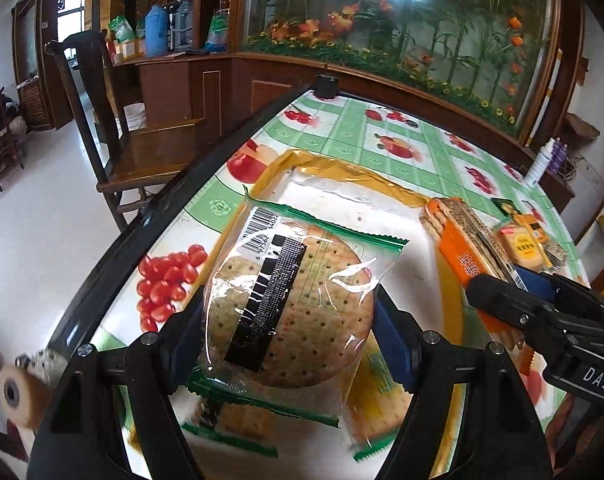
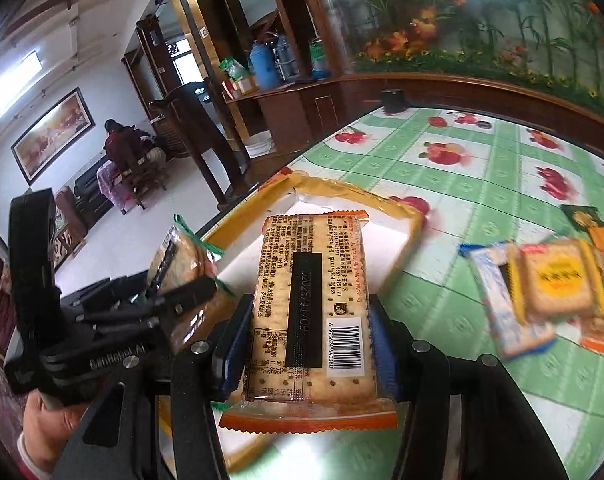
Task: Organize snacks
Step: 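Carry both packs into the white tray and open both tools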
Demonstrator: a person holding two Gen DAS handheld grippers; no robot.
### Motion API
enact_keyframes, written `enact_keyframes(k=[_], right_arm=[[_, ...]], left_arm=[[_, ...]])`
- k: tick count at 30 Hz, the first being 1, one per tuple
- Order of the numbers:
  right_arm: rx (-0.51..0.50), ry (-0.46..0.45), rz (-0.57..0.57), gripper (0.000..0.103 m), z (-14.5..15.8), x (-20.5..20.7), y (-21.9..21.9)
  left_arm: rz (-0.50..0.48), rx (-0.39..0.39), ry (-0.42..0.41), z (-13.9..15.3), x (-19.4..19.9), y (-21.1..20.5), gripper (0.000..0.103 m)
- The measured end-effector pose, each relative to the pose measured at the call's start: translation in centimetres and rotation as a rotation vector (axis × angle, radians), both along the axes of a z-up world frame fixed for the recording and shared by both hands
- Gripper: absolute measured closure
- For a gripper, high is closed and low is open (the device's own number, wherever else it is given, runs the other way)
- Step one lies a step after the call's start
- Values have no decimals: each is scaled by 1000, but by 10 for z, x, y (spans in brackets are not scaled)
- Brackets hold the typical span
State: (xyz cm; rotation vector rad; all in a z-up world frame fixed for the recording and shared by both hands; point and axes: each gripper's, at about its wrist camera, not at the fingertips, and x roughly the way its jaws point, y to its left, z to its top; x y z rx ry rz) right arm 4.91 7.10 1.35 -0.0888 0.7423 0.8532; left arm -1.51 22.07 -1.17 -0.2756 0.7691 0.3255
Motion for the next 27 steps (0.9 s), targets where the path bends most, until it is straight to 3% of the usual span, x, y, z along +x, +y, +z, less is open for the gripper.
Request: enact_keyframes(k=[13,27], right_arm=[[14,76,-3,48,-24,40,34],[12,101,-14,46,-33,53,34]], left_arm=[[29,-24,76,-12,26,13,27],[41,-45,163,-18,32,14,25]])
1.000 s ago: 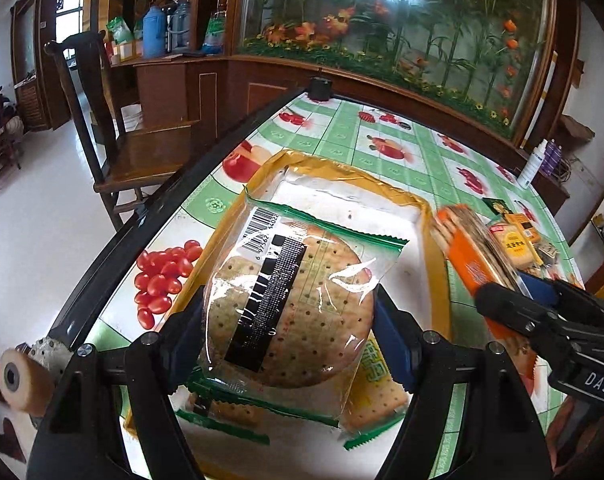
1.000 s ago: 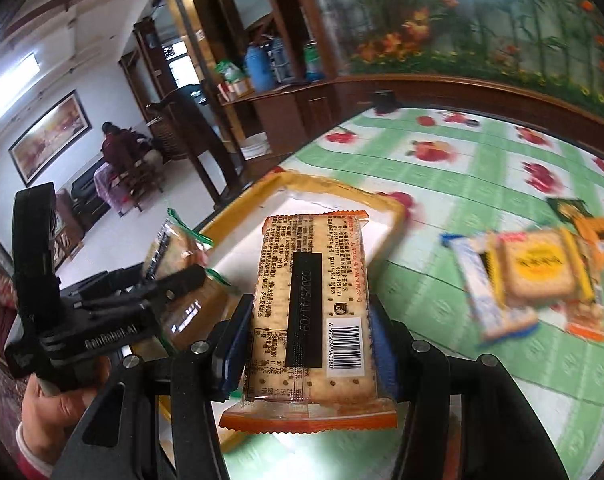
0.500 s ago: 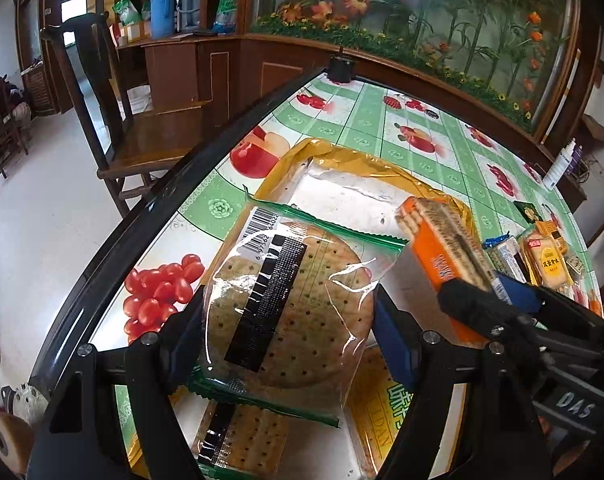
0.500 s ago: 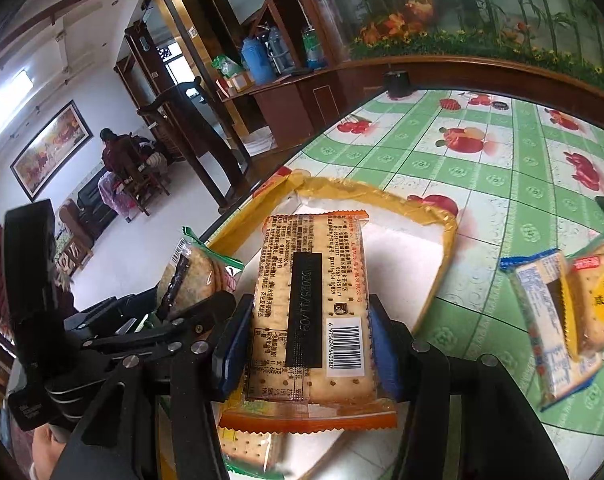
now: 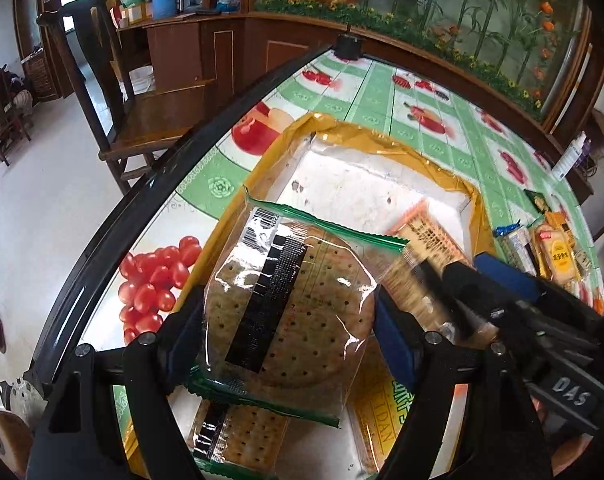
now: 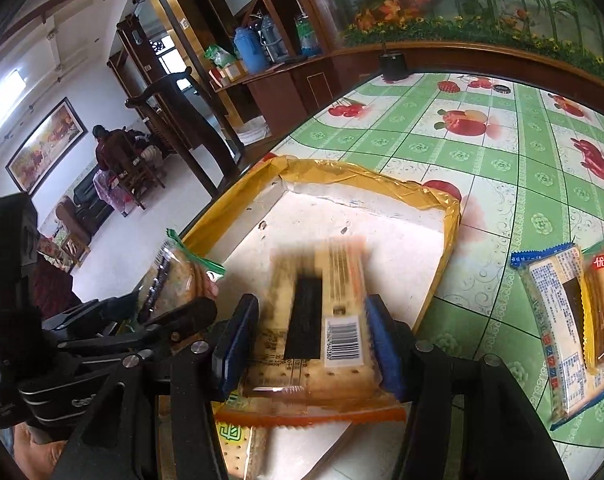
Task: Organize snacks
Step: 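Carry both packs into the white tray and open both tools, then withdraw both tools from the tray back toward the snack pile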
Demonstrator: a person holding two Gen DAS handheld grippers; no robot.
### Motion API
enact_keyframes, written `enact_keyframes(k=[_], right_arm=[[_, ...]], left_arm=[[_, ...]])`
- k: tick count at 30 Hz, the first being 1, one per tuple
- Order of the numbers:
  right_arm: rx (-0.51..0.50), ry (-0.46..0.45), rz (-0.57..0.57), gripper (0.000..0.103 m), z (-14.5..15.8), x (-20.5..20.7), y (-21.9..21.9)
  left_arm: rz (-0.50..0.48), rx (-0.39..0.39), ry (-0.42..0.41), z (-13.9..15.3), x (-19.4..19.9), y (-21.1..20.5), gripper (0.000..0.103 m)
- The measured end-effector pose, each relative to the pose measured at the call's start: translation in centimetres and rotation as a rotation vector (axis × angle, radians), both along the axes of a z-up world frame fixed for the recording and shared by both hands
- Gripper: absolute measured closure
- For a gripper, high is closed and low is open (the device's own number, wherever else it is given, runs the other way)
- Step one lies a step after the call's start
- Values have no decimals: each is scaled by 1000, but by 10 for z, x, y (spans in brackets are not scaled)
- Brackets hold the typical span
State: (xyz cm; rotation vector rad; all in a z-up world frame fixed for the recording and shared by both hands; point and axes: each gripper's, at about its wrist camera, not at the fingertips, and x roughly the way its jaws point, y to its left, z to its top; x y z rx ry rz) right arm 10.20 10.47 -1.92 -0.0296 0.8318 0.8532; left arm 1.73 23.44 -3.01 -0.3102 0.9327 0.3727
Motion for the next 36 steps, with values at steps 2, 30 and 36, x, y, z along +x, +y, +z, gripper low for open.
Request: enact_keyframes(k=[2,30,36], right_arm=[[6,-8,-12,46,4,-1,-8],[138,-65,-328,35,38,-24,-203],[147,-62,-449,31,34,-24,-260]], left_arm=[[8,11,11,0,-1,-2,23],[-200,-57,-218,64,7,-121,19],[-292,-50,-187,60,21,-163,19]])
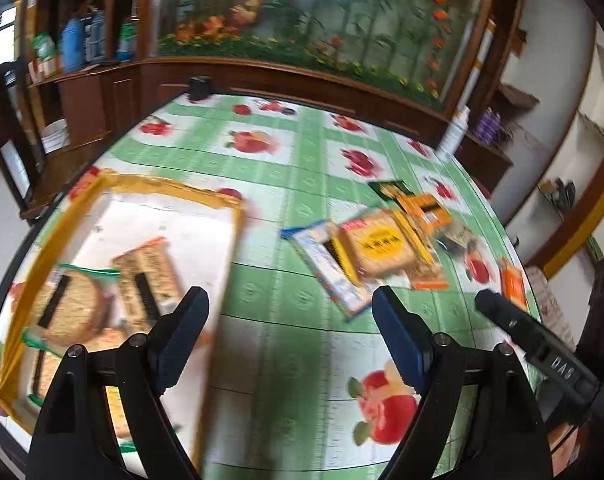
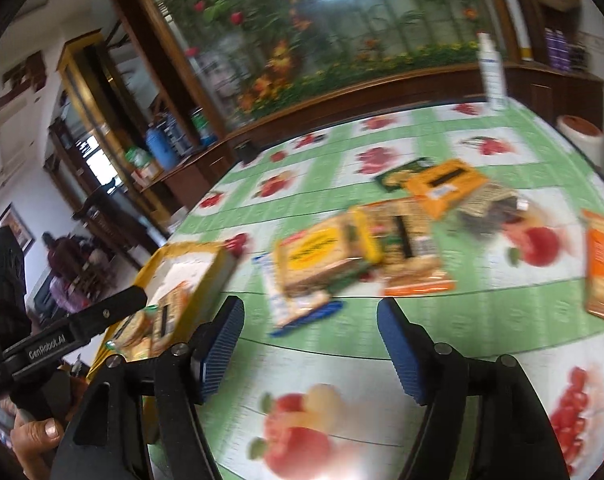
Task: Organize snacks
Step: 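Withdraw both tools from the tray back toward the snack pile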
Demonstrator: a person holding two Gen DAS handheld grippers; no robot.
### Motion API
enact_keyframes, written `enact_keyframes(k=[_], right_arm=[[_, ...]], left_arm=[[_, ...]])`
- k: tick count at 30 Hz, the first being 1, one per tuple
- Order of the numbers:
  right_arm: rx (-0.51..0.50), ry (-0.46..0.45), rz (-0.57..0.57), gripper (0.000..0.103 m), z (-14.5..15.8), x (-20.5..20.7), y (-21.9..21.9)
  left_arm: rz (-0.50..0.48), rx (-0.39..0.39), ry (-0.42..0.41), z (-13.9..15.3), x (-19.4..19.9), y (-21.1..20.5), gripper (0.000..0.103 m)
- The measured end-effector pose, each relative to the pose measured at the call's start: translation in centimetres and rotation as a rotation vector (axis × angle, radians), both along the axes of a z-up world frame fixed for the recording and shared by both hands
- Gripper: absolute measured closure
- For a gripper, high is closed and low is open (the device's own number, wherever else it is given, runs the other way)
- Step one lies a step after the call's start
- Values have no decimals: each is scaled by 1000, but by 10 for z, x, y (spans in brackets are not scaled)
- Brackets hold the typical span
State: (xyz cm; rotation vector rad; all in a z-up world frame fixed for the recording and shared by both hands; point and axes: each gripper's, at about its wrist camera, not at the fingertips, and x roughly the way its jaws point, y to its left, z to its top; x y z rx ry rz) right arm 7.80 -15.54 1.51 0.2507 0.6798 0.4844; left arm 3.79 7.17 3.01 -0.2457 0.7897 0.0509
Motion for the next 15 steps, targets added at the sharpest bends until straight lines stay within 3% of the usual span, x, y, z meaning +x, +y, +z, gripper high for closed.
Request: enact_keyframes(k=[7,15], right_arm=[[36,-2,-118,31,-1,-3,-58],[57,37,-176,29,-16,-1,-88]], left_arm=[[-81,38,16,-2,10,-36,19],[-61,78,33,-5,12,-36,19]])
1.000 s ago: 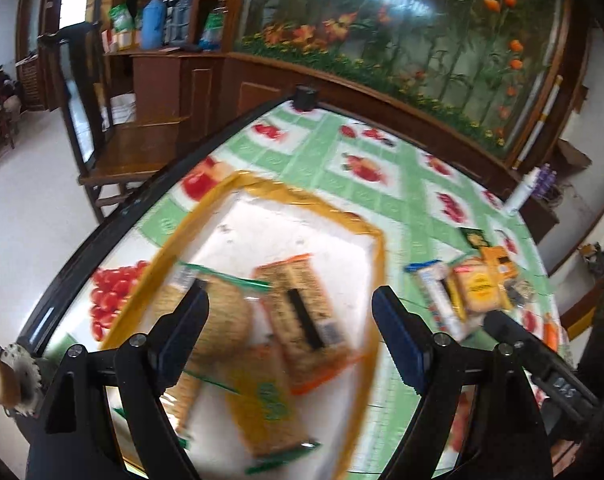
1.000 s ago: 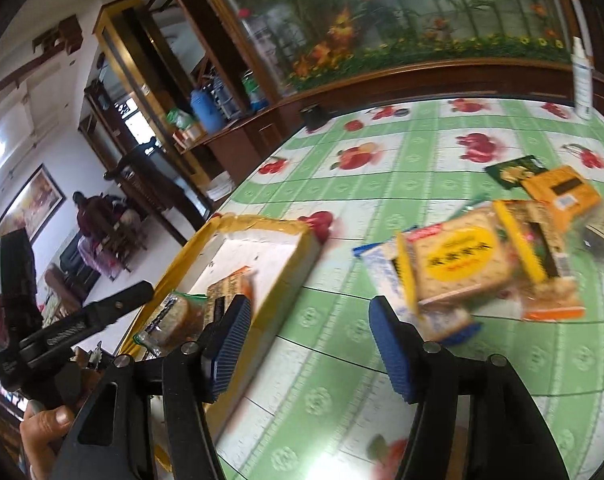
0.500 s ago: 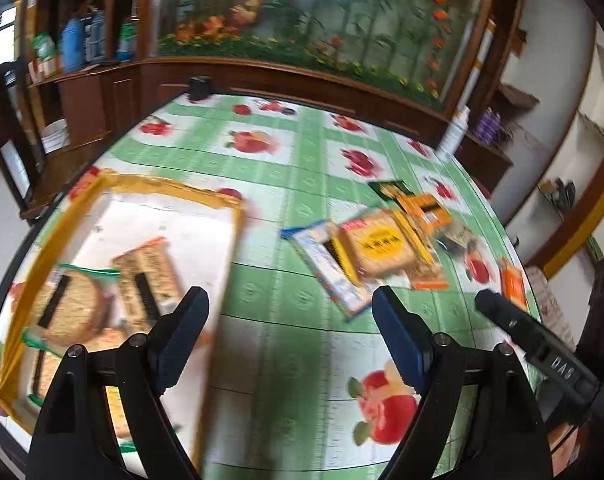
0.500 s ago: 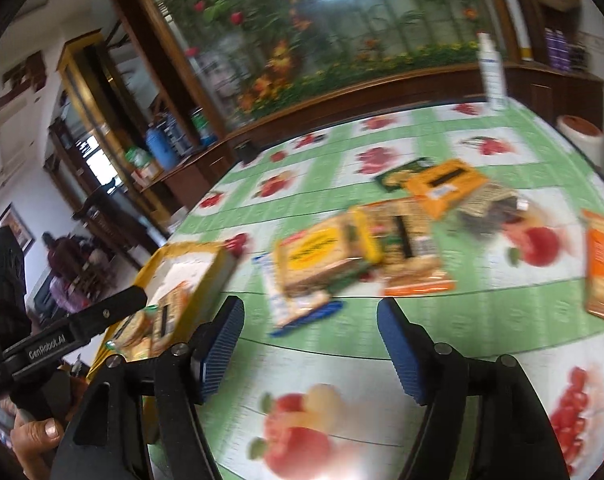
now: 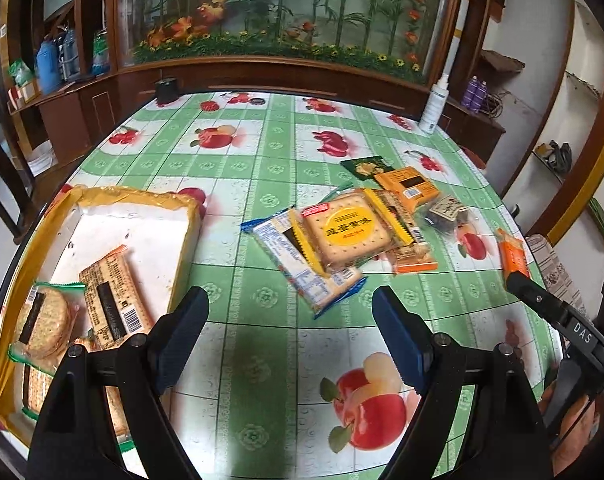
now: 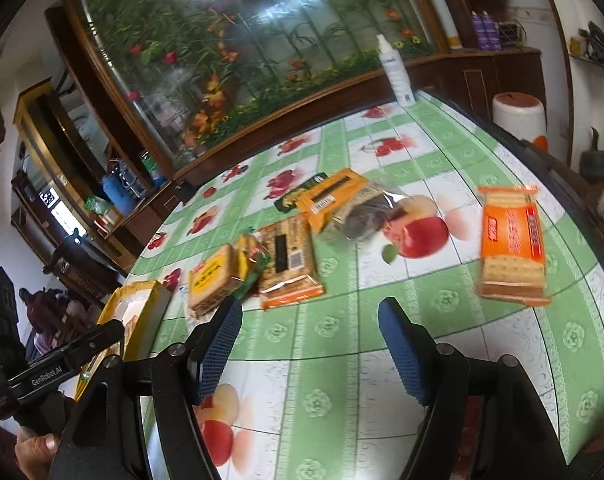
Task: Organize snacks
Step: 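Withdraw both tools from the tray back toward the snack pile, then grasp the yellow salted-egg biscuit pack with left tool while right grasps orange cracker pack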
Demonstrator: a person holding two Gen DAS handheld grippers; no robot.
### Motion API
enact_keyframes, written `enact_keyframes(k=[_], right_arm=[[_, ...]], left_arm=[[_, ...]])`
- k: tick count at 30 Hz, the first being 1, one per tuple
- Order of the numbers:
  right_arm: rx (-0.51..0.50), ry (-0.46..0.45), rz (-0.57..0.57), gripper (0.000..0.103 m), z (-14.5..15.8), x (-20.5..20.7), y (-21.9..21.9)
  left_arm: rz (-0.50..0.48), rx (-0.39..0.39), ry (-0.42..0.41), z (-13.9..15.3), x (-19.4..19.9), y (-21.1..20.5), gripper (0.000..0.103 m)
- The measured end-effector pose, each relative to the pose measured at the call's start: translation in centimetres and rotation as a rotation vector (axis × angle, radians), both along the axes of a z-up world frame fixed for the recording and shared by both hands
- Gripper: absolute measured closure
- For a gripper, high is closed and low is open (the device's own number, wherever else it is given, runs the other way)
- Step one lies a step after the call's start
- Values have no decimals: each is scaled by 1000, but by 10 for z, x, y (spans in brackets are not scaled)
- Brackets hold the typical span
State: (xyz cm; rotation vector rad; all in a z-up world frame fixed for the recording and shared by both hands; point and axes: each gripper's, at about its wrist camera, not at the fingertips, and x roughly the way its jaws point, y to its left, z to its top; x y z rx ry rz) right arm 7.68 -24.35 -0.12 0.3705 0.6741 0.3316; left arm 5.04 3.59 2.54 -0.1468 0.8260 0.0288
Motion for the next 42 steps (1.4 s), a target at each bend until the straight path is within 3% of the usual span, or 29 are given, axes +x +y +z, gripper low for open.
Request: enact_keyframes(k=[18,28,35,42], right_arm=[[-15,55,-169,18,-21,-2,-66],[-129,92,-322,16,-23,22,-77],[-224,109,-408,15,-19,45,-84],[-247,155,-441,9,-29,60,-96]], left_arm=[[-109,122,65,-29,43,-47,19],[-2,-59,74,-25,79,-32,19],[62,-64,93,-32,109,-36,19],[35,-28,124,-43,124,-51,19]])
